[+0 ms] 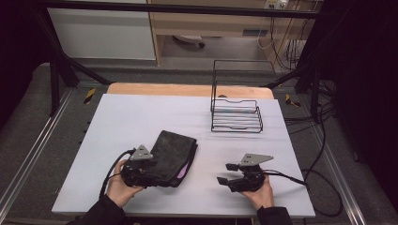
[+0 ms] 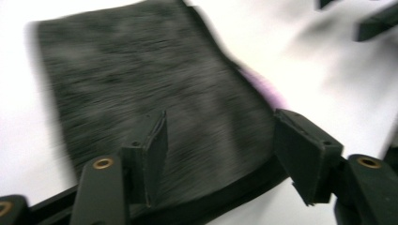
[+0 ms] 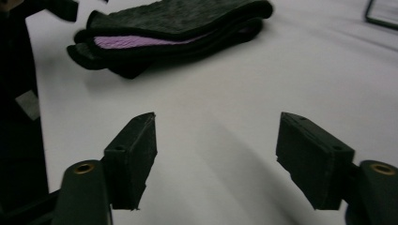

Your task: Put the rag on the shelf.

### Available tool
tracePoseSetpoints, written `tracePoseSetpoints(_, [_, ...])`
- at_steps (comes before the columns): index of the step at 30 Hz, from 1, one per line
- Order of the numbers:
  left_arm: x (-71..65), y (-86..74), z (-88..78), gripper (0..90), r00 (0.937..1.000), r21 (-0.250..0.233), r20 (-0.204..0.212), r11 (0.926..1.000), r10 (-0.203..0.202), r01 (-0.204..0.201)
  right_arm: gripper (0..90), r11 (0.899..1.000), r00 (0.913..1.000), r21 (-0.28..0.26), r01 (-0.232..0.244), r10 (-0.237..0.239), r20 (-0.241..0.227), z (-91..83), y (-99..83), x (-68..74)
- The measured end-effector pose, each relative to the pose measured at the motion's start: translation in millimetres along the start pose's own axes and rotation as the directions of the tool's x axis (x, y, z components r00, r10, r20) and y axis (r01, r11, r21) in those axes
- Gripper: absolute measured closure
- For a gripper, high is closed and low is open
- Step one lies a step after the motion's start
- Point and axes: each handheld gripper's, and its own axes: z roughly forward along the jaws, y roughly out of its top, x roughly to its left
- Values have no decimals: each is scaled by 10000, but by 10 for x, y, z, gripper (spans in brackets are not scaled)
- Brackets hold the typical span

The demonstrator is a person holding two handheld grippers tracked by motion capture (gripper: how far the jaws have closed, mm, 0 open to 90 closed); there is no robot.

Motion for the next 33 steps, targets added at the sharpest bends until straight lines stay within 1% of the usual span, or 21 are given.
tracePoseSetpoints(1, [147,-69,-48,335,9984,19,-411,9992,-388,390,374,10000,10000,74,42,-41,-70,32,14,45])
tracePoseSetpoints(2, [226,-104,-58,335,9964,30,-489,9976,-695,697,390,9999,9998,94,103,-101,-167,66,29,85])
tracePoseSetpoints(3, [226,-104,-58,335,9964,30,-489,9976,-695,697,416,9999,9995,100,136,-133,-295,99,44,127])
tracePoseSetpoints(5, [366,-178,-62,345,9921,180,-495,9931,-1152,1163,449,9996,9986,96,267,-262,-465,167,71,205])
tracePoseSetpoints(6, [453,-243,-44,361,9881,401,-647,9890,-1398,1425,459,9995,9979,121,288,-280,-580,203,80,238])
tracePoseSetpoints(8, [482,-268,-31,398,9869,466,-701,9878,-1452,1486,476,9991,9970,234,360,-343,-689,281,94,298])
tracePoseSetpoints(10, [512,-300,-6,426,9845,554,-568,9841,-1658,1690,484,9987,9967,286,418,-397,-703,319,98,325])
tracePoseSetpoints(11, [517,-307,8,473,9846,632,-482,9832,-1682,1710,488,9983,9967,355,455,-429,-695,389,109,370])
tracePoseSetpoints(13, [506,-315,31,491,9852,790,-355,9823,-1675,1699,489,9983,9967,349,474,-449,-676,419,115,393])
tracePoseSetpoints(14, [492,-319,40,537,9846,847,-212,9809,-1737,1749,504,9977,9959,356,580,-553,-720,480,129,445])
tracePoseSetpoints(15, [479,-324,50,541,9848,918,-162,9805,-1729,1737,504,9977,9959,356,580,-553,-720,480,129,445])
tracePoseSetpoints(16, [461,-327,60,542,9849,973,-88,9801,-1729,1729,512,9973,9958,455,584,-550,-728,544,135,497])
tracePoseSetpoints(17, [447,-329,64,542,9871,1050,-69,9815,-1601,1600,519,9963,9950,524,681,-639,-763,579,137,525])
tracePoseSetpoints(20, [411,-336,83,541,9877,1119,-44,9815,-1560,1555,536,9961,9950,633,620,-567,-821,650,134,574])
tracePoseSetpoints(21, [403,-336,88,543,9876,1182,-69,9806,-1568,1565,550,9932,9933,800,844,-775,-855,721,142,632])
tracePoseSetpoints(24, [401,-340,103,582,9843,1296,57,9762,-1762,1740,585,9918,9915,765,1028,-959,-884,806,171,710])
tracePoseSetpoints(26, [375,-340,123,612,9832,1342,3,9743,-1828,1811,590,9913,9912,776,1063,-994,-880,856,193,742])
tracePoseSetpoints(28, [331,-330,133,628,9853,1415,-180,9751,-1699,1707,590,9900,9909,854,1126,-1054,-836,877,202,756])
tracePoseSetpoints(29, [317,-324,138,697,9858,1414,-241,9756,-1662,1680,598,9919,9919,784,996,-928,-864,911,205,762])
tracePoseSetpoints(31, [298,-315,139,787,9857,1409,-333,9756,-1654,1685,614,9938,9937,736,828,-768,-818,925,203,764])
tracePoseSetpoints(33, [285,-302,134,816,9861,1384,-447,9766,-1598,1646,628,9949,9942,623,787,-738,-779,929,209,765])
